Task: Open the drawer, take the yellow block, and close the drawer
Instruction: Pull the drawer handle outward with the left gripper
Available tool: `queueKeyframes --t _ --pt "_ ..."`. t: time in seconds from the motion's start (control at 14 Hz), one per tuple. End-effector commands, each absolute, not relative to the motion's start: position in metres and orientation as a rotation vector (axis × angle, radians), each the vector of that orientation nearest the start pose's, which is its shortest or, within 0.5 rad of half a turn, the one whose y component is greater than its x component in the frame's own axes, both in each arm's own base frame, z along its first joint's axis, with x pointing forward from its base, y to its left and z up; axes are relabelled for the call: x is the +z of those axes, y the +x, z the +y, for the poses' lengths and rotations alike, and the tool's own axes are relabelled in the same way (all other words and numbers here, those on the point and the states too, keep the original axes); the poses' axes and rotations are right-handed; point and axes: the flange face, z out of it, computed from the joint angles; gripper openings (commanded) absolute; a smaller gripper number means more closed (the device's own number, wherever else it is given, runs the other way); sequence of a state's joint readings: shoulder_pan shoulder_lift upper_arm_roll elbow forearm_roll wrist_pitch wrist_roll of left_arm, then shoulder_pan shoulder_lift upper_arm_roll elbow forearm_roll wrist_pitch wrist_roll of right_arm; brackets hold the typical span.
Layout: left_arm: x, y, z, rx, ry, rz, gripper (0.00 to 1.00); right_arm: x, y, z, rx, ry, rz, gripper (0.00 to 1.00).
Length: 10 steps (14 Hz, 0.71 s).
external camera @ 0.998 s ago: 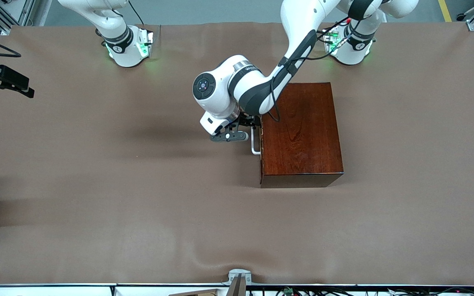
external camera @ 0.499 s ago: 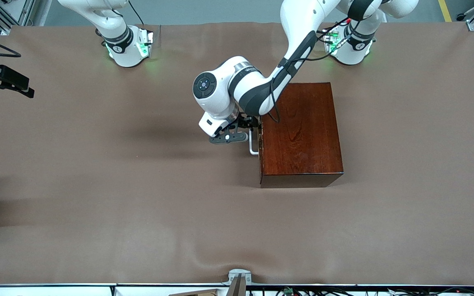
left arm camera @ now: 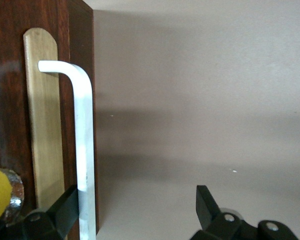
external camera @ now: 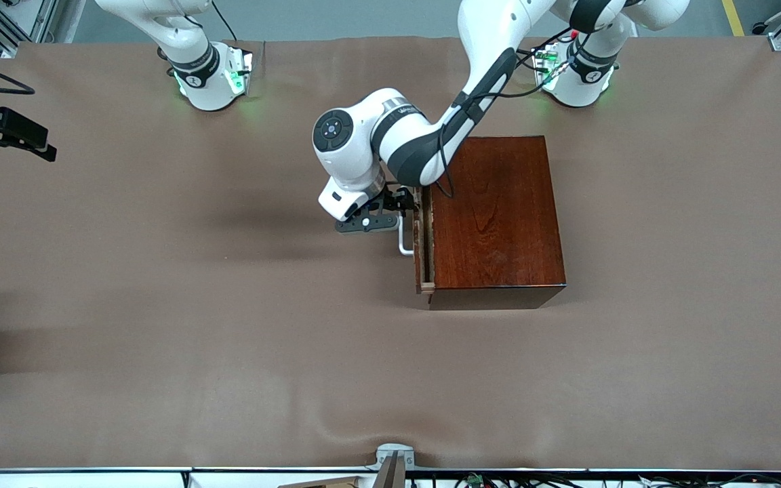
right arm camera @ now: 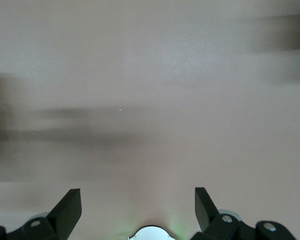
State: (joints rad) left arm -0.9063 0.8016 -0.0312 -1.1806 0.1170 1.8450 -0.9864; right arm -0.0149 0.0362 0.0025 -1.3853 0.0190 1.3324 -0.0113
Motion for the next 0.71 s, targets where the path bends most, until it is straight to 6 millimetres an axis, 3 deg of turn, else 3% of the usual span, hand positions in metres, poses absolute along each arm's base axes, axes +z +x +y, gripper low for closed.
queueKeyframes --t 0.0,0.64 --pt "0.294 0.449 -0.602 -0.037 -3.000 -0.049 1.00 0.672 0.535 -0.006 0.134 -3.124 -0.009 1.00" --pt "0.296 0.450 -0.613 -0.073 -3.073 -0.093 1.00 0.672 0.535 -0.007 0.134 -3.124 -0.007 1.00"
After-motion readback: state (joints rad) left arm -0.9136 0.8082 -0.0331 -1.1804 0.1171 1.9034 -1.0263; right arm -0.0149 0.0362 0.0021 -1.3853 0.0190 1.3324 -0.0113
